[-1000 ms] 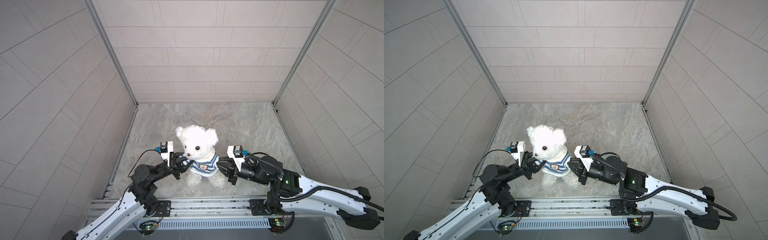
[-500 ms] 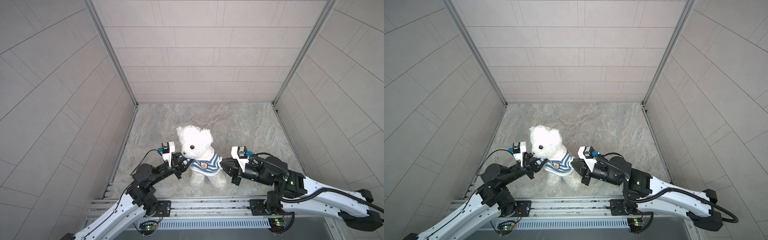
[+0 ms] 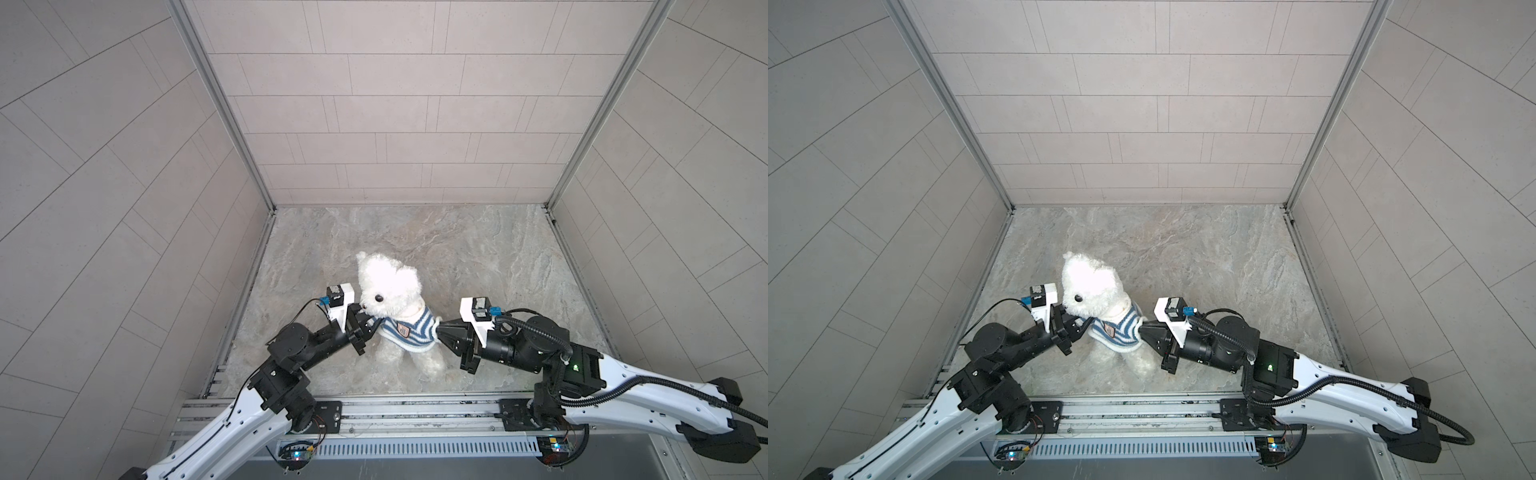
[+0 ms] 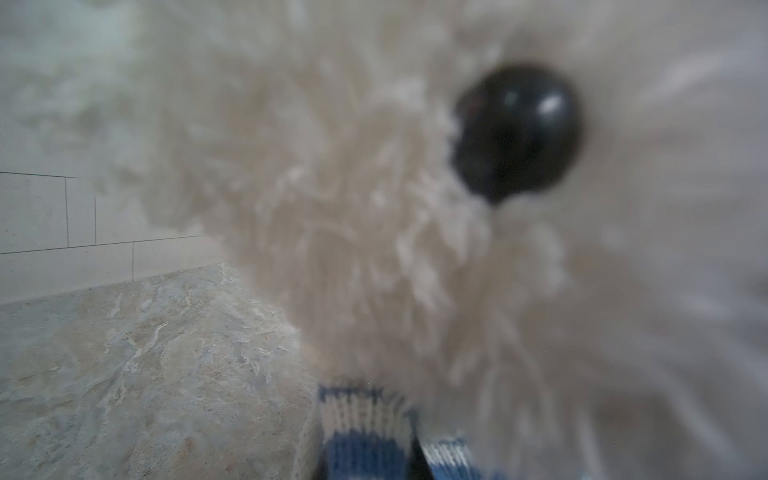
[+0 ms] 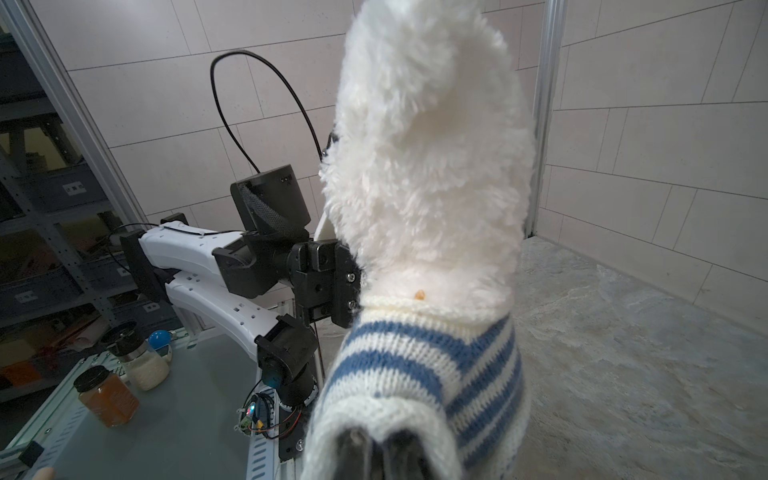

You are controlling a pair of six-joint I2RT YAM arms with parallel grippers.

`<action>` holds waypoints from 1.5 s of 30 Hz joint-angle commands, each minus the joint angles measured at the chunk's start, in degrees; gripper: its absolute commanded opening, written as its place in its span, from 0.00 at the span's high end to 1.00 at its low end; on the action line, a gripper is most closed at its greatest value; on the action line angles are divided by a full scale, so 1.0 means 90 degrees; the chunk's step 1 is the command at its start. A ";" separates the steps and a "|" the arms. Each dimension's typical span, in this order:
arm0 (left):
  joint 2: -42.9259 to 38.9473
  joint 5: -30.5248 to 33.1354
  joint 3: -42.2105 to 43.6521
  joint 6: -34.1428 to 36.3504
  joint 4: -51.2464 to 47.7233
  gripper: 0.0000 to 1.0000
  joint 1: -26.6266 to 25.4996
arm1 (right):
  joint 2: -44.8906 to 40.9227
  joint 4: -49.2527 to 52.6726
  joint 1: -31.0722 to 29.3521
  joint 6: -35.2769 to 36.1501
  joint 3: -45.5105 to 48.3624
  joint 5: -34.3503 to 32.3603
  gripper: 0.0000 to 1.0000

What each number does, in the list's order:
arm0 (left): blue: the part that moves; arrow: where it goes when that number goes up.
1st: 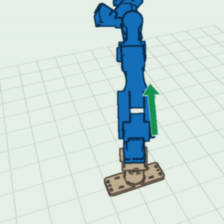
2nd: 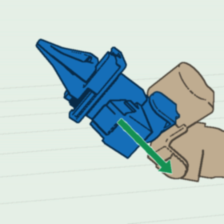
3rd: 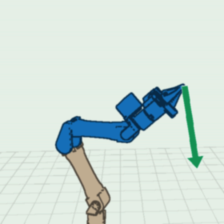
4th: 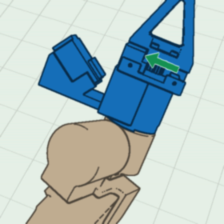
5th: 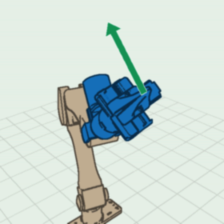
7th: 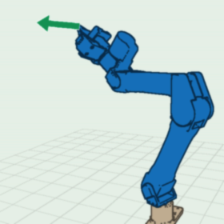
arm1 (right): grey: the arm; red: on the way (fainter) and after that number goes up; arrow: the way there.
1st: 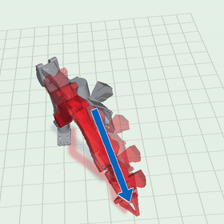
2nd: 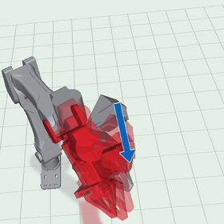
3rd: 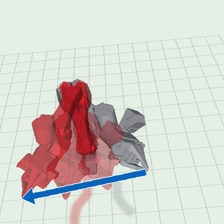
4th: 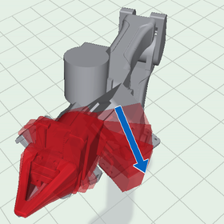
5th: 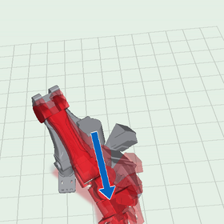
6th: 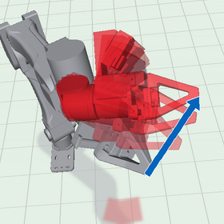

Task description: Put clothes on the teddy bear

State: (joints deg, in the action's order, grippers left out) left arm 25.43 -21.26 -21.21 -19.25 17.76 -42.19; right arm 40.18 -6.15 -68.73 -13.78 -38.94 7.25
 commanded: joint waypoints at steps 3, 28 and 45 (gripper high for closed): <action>0.0356 0.0329 -0.0421 -0.0043 -0.0272 0.30 0.0014 | 0.0110 -0.0150 -0.0087 -0.0100 -0.0244 -0.1035 1.00; 0.1475 0.0786 0.0032 -0.2475 0.0894 0.45 -0.1425 | 0.1322 -0.2621 -0.0097 -0.1756 0.1091 -0.3873 1.00; 0.2207 0.2107 0.0272 -0.3182 0.1671 0.57 -0.1731 | 0.1475 -0.3456 -0.0146 -0.1675 0.1303 -0.3372 1.00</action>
State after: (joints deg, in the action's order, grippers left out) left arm 46.33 -6.26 -20.12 -46.19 30.52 -57.56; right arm 54.17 -31.86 -69.49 -29.30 -27.59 -24.82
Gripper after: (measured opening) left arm 0.433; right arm 0.053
